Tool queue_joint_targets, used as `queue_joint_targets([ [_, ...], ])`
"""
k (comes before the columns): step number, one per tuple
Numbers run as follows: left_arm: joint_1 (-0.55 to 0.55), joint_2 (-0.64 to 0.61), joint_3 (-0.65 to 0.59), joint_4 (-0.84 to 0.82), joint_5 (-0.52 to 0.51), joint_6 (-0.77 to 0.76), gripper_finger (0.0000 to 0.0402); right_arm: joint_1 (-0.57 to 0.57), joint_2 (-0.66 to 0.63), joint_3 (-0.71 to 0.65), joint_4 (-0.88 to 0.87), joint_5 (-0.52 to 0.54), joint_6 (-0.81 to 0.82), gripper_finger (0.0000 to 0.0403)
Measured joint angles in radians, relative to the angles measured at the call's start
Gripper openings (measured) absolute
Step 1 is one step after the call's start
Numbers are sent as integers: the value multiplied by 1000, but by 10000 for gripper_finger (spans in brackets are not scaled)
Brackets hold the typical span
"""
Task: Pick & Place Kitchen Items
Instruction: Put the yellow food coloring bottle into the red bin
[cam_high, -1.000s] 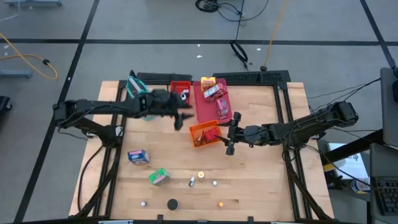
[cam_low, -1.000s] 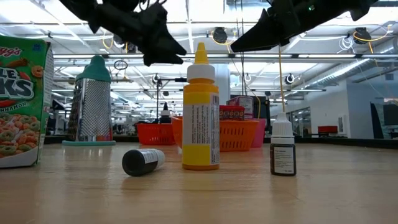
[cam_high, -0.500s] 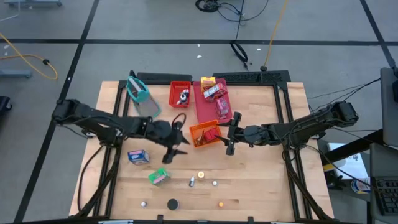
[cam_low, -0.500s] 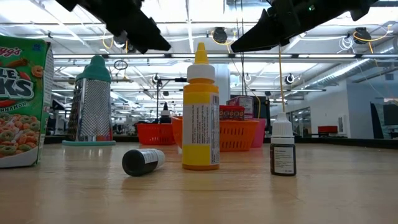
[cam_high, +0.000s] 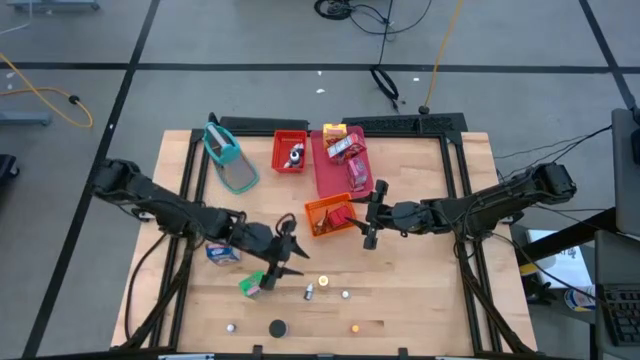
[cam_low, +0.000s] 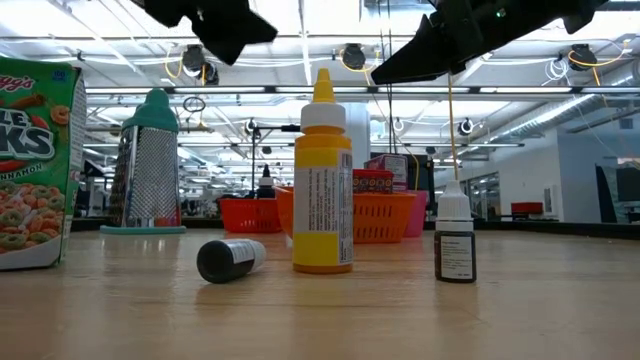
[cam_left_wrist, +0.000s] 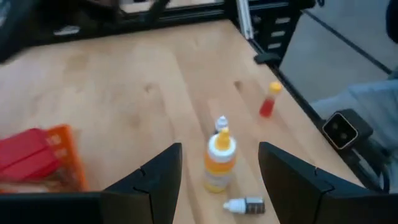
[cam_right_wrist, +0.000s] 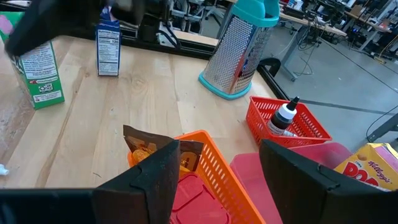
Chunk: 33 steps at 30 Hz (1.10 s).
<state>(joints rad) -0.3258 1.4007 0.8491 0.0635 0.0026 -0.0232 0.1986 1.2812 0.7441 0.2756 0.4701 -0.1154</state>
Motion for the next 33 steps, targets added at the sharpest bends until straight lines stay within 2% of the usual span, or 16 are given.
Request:
queue_joint_targets([
  [8, -33, 122, -1, 110, -22, -6, 214, 0, 0, 0, -3, 0, 0, 212],
  [25, -33, 333, -1, 365, 53, -59, 214, 0, 0, 0, -4, 0, 0, 212],
  [33, -32, 409, 0, 458, 31, -83, 214, 0, 0, 0, -4, 0, 0, 212],
])
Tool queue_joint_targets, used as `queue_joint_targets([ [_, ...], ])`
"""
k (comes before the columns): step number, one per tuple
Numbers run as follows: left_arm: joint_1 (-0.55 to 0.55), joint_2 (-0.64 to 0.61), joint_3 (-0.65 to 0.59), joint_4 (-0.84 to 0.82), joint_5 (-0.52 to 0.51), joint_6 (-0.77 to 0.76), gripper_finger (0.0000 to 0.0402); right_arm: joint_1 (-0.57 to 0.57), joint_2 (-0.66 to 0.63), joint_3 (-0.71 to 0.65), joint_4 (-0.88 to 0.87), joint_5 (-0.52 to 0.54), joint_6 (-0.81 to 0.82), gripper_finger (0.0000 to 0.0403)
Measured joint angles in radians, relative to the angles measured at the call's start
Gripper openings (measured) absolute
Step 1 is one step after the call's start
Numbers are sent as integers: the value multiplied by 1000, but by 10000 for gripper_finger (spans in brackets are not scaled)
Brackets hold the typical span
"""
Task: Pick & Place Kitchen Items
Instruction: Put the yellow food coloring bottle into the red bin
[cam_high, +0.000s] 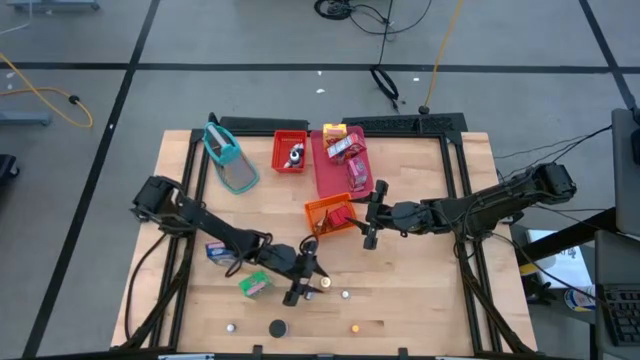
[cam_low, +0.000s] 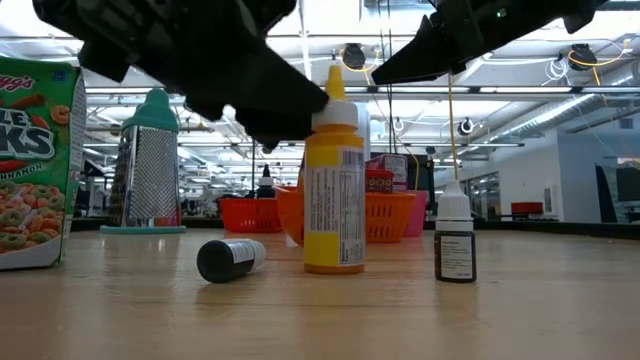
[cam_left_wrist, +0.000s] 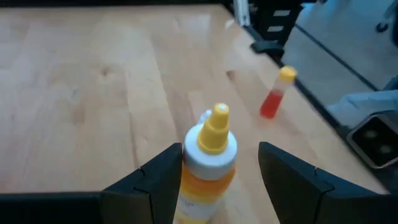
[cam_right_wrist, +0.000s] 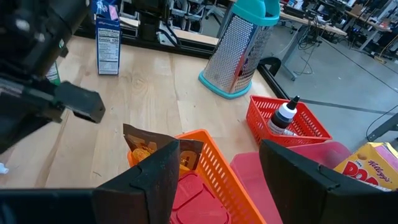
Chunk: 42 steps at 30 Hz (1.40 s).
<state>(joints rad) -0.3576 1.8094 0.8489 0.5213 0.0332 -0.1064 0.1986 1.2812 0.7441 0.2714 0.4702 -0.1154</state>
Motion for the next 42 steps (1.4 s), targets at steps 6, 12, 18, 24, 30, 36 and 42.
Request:
queue_joint_targets([
  [6, 6, 38, 0, 84, -26, 10, 214, 0, 0, 0, 0, 0, 0, 212],
  [12, 13, 37, 0, 84, -39, 23, 206, 0, 0, 0, 0, 0, 0, 212],
  [18, 19, 37, 0, 55, -34, 27, 126, 0, 0, 0, -1, 0, 0, 212],
  [24, 23, 37, 0, 56, -21, 49, 89, 0, 0, 0, -1, 0, 0, 212],
  [30, 26, 29, 0, 63, 23, 22, 89, 0, 0, -24, 7, 0, 21, 212],
  [36, 33, -100, -1, -66, -29, 15, 89, 0, 0, -42, 7, 0, 48, 212],
  [42, 59, -326, 0, -240, -197, 18, 89, 0, 0, -42, 17, 0, 43, 212],
])
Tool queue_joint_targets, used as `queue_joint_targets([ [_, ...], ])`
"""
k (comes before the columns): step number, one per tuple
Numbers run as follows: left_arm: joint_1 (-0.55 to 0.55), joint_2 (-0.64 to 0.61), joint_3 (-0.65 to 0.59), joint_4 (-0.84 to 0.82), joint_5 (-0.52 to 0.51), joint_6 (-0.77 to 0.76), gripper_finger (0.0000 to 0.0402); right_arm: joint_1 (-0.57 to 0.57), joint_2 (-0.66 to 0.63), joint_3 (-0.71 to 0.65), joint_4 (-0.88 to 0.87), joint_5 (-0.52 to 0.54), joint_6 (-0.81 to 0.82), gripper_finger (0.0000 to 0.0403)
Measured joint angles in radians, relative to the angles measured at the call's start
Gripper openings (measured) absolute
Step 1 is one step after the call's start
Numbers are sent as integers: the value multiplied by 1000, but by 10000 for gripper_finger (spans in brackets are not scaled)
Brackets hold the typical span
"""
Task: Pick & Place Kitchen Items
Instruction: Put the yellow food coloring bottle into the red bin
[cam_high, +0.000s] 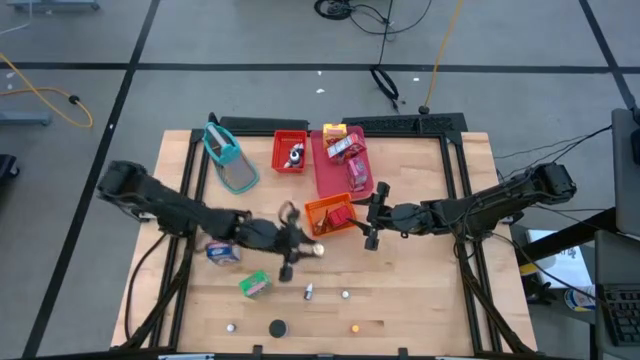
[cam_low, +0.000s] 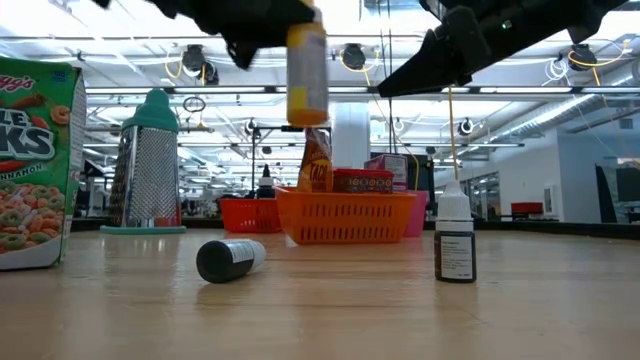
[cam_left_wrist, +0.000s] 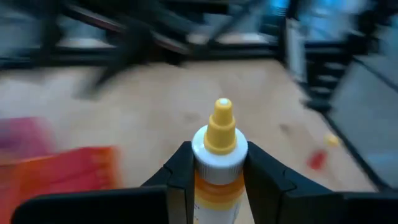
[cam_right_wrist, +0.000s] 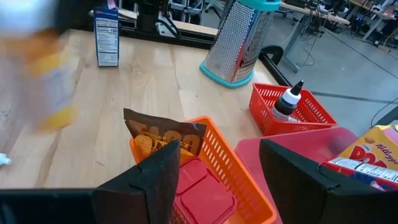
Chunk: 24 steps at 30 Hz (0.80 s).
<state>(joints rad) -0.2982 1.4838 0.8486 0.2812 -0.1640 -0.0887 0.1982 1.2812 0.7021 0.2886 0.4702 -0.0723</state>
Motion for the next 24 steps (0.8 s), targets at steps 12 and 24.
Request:
queue_joint_targets([
  [12, 156, -286, 0, -322, -348, -82, 89, 0, 0, 0, 35, 0, -18, 212],
  [24, 385, -273, -1, -447, -406, -194, 89, 0, 0, 0, 43, 0, -29, 212],
])
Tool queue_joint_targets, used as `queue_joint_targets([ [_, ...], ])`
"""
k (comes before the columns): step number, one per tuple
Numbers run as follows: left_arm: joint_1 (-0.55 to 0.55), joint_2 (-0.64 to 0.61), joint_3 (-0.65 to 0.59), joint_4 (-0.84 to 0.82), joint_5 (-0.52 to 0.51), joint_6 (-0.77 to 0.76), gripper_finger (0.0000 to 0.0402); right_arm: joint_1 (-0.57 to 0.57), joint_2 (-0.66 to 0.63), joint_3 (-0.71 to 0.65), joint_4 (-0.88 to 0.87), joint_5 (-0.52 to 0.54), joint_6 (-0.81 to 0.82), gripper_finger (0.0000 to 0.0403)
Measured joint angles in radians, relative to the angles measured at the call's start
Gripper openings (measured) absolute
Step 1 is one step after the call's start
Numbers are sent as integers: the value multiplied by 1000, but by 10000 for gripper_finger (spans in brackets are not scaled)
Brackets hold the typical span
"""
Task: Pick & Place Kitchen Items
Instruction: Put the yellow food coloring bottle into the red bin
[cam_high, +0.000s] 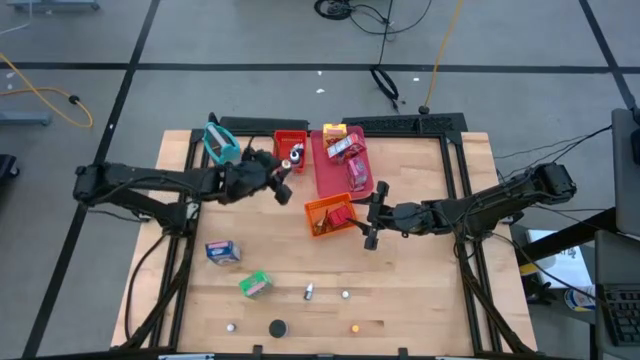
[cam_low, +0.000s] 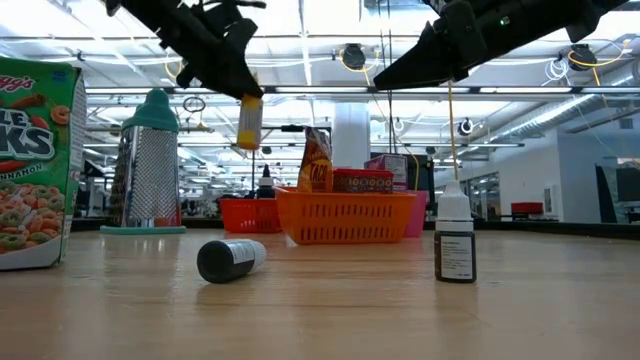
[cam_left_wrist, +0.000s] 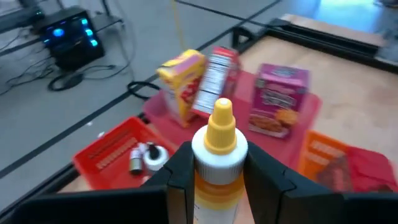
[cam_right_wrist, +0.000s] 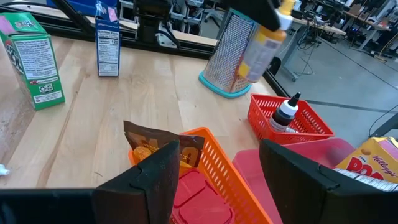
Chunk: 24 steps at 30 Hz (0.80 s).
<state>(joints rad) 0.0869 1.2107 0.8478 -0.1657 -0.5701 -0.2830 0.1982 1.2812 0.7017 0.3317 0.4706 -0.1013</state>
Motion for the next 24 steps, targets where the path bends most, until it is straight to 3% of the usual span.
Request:
queue_joint_targets([
  [16, 196, 0, 0, -47, 1, -45, 89, 0, 0, 0, 0, 0, 0, 212],
  [24, 247, 0, 0, -42, 33, 11, 89, 0, 0, 0, 0, 0, 0, 212],
])
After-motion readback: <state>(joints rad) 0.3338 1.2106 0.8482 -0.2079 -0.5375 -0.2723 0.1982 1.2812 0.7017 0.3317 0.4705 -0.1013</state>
